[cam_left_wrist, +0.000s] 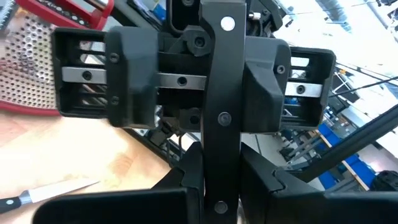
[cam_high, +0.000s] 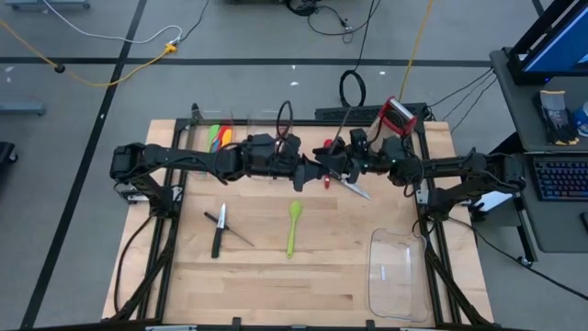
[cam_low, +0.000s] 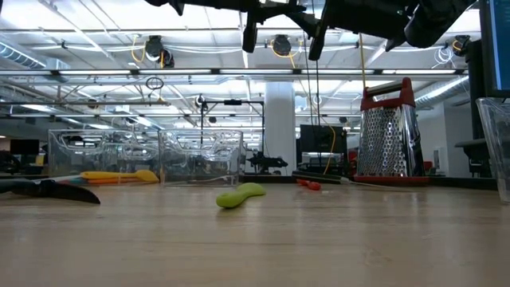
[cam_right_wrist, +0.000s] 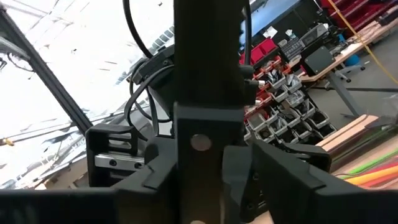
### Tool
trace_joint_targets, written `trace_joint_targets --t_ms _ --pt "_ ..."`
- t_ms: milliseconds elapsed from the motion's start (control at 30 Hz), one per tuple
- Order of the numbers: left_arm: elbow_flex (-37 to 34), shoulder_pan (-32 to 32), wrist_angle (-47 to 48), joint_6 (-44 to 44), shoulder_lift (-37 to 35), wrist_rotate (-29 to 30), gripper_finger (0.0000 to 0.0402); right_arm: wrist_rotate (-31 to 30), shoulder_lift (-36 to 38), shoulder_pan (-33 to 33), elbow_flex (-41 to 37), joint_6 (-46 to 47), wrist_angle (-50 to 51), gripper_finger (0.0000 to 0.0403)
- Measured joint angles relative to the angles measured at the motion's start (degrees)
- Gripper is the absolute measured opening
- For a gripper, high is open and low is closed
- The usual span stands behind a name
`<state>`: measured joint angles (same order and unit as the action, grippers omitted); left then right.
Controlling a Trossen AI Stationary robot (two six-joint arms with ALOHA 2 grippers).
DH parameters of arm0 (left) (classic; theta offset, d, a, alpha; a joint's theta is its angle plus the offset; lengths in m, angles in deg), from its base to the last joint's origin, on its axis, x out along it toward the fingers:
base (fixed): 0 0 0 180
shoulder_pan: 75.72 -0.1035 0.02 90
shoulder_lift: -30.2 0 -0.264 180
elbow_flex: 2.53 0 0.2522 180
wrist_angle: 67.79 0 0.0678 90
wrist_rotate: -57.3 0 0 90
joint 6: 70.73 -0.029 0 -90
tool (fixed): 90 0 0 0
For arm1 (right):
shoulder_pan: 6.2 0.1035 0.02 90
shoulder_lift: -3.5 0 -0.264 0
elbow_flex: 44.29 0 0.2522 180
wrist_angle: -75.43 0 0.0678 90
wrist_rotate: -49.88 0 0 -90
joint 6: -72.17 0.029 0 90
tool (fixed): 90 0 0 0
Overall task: Pick & Place Kitchen Items
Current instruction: Put the knife into the bottom transparent bin
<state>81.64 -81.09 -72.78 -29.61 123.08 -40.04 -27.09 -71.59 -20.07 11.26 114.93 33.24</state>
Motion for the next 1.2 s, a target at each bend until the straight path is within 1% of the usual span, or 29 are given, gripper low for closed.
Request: trace_joint_targets --t_ms 67,233,467,533,767,933,1000,1067,1133,1200 --pt "0.0 -0.1 0.4 -0.1 0.0 0.3 0.0051 -0.7 0.0 0.0 0.0 0.3 0.1 0.0140" --pt "0.0 -0.1 1.1 -0.3 0.0 0.4 0.0051 -0.6 0.1 0.0 0.0 0.2 0.1 0.0055" --pt "0.0 -0.1 2.8 -0.4 0.0 -0.2 0.0055 -0.6 0.2 0.0 0.0 0.7 1.5 0.0055" --pt "0.0 -0.2 2.9 -0.7 0.0 -1.3 0.0078 -0.6 0.6 0.0 0.0 0.7 2.9 0.0055" --pt "0.1 -0.3 7.6 -1.2 -0.1 -3.9 0.0197 -1.5 2.7 0.0 0.0 -0.9 8.2 0.0055" --pt "0.1 -0.1 15.0 -4.0 0.0 -9.6 0.0270 -7.1 7.1 -0.2 0.0 -3.7 16.9 0.0055" --pt "0.1 -0.5 18.0 -5.8 0.0 -12.4 0.0291 -7.9 9.2 -0.1 0.0 -4.3 21.5 0.0055" --pt "0.1 -0.9 21.3 -6.8 0.0 -13.6 0.0308 -7.8 11.9 0.0 0.0 -4.2 26.3 0.0055" --pt "0.1 -1.3 24.0 -7.8 0.0 -13.3 0.0319 -7.7 14.9 0.3 0.0 -2.1 32.4 0.0055" --pt "0.1 -1.6 26.3 -9.7 0.0 -11.9 0.0327 -7.6 17.9 1.2 0.0 0.5 39.9 0.0055"
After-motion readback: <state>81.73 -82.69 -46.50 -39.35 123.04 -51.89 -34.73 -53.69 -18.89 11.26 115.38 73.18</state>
